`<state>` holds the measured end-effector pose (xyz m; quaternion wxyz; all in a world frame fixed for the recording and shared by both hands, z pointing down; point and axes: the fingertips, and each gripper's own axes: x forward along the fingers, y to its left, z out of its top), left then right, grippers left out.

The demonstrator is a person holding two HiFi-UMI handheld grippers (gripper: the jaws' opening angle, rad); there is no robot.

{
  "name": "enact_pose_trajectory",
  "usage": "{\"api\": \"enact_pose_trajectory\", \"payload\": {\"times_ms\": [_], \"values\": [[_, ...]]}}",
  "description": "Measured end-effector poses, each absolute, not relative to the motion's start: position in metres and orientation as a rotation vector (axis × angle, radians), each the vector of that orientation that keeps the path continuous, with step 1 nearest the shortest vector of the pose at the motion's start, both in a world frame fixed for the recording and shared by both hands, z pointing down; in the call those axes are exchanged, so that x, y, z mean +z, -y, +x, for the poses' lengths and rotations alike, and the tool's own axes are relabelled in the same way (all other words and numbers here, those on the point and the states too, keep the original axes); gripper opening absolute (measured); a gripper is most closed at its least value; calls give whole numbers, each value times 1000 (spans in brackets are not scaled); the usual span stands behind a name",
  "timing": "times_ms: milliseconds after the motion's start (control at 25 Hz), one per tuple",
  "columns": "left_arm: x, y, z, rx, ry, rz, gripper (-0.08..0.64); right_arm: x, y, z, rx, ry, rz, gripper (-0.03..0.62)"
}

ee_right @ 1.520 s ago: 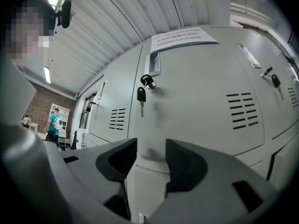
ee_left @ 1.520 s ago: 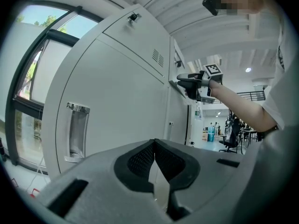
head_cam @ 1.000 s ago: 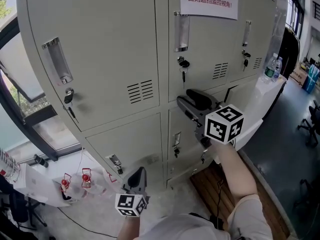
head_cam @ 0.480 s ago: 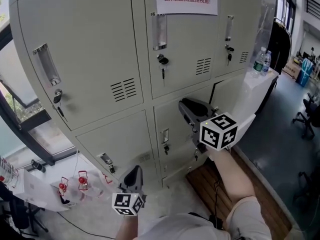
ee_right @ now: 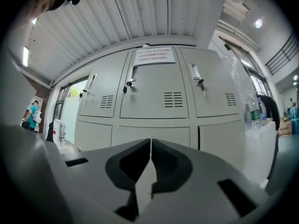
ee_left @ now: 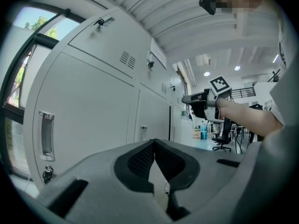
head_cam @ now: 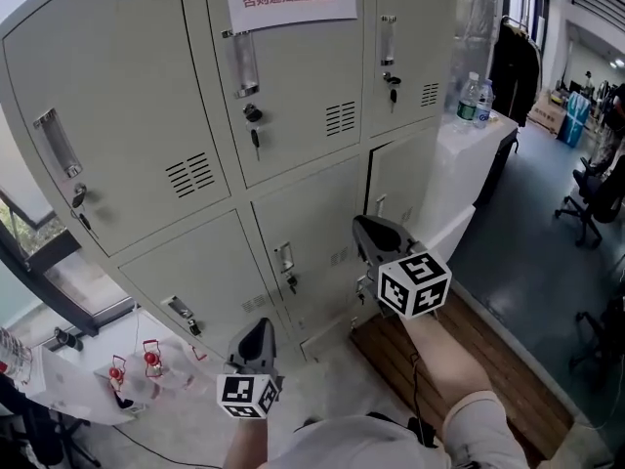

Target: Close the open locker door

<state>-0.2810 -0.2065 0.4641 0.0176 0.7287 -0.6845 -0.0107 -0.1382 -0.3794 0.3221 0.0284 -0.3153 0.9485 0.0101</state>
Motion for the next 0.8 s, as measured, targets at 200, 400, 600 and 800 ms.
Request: {"api": "enact_pose_trajectory", "payload": {"times_ms": [200,400,600,800], "values": [[459,209,-256,-34,2130,2296,8,369,361,-100,27,-2909,-1122,17],[457,212,-229,-33,2102,2332,8,417,344,-67,-30,-2873,-1254,17],[460,211,-207,-31,2066,2363,8,449,327,-42,-67,-2845,-1341,17],[462,208,-196,-32,2058,2365,8,473,307,-32,-36,-2859,-1377,12]]}}
